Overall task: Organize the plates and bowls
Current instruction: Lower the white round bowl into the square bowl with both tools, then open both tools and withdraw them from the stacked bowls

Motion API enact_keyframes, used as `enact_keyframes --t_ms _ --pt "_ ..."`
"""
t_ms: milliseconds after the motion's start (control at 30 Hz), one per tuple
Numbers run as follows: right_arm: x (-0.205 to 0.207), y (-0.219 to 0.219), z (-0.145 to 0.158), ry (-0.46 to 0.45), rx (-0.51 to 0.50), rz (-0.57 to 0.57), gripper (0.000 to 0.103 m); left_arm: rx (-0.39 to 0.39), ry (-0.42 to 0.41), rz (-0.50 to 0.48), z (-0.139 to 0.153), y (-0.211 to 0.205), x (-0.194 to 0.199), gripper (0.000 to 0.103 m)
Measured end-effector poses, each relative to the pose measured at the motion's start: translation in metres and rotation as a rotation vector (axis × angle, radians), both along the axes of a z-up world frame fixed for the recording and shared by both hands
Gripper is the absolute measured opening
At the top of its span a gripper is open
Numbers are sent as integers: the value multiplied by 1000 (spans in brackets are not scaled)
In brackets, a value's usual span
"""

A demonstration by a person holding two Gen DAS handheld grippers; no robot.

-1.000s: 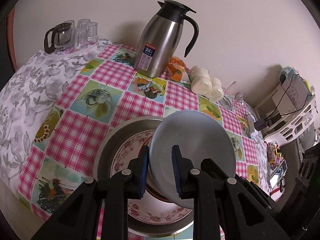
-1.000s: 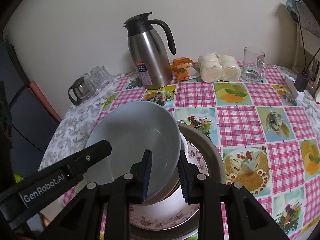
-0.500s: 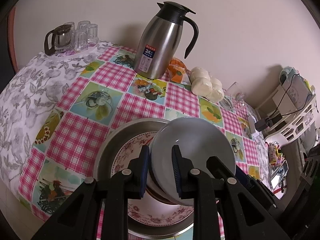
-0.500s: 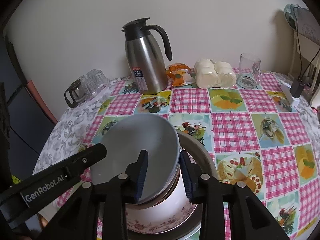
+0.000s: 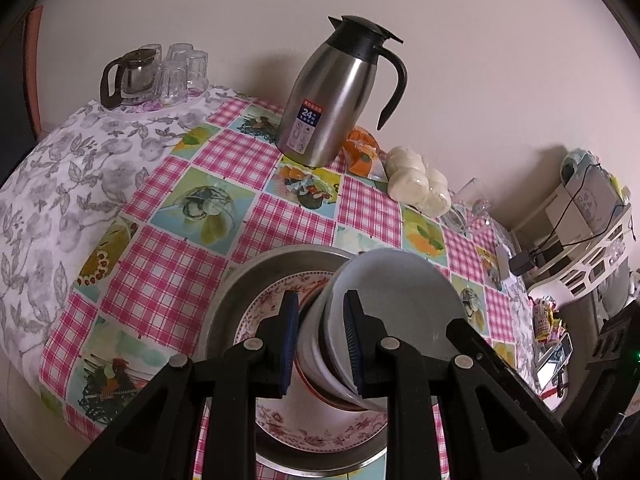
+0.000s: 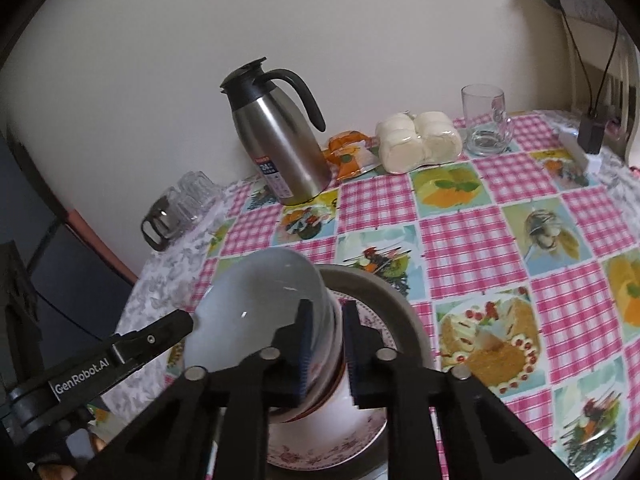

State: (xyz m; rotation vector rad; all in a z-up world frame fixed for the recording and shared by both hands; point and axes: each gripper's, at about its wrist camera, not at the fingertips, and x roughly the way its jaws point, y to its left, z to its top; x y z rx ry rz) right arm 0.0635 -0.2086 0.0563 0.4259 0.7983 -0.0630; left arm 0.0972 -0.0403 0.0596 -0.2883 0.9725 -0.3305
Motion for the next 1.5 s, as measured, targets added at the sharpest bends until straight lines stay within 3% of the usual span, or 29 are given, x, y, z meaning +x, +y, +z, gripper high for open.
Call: enact_keyframes --t_ms 200,267,400,533,600,700,800,867,1100,1233,1433,1500 --pt "2 2 -4 7 13 14 12 0 -7 13 3 5 -1 25" --pt "2 -3 -9 11 52 14 11 -3 -4 16 3 7 -2 34" --pt "2 -6 -11 16 80 15 11 2 -10 25 4 11 -3 38" --pt "1 -1 -5 15 27 8 15 18 -16 44 6 17 -7 54" --pt "-1 -1 -2 14 10 8 15 30 -23 53 7 21 -8 56" --pt "-4 -2 2 17 -11 3 18 43 -30 68 7 27 -10 70" --pt "-11 -2 5 16 -33 -12 35 50 -31 81 3 34 -14 78" --pt "-15 -1 7 15 -47 -19 56 63 -30 89 0 37 -18 84" --pt "-32 11 12 13 -109 -21 73 113 -34 98 -13 46 -33 87" --pt "-44 15 11 12 -138 -25 81 151 -36 87 -19 47 -44 97" --pt "-61 17 2 33 -171 -38 93 187 -15 69 -31 49 -60 97" --pt "-66 17 -2 40 -181 -42 102 195 -5 52 -36 48 -66 97"
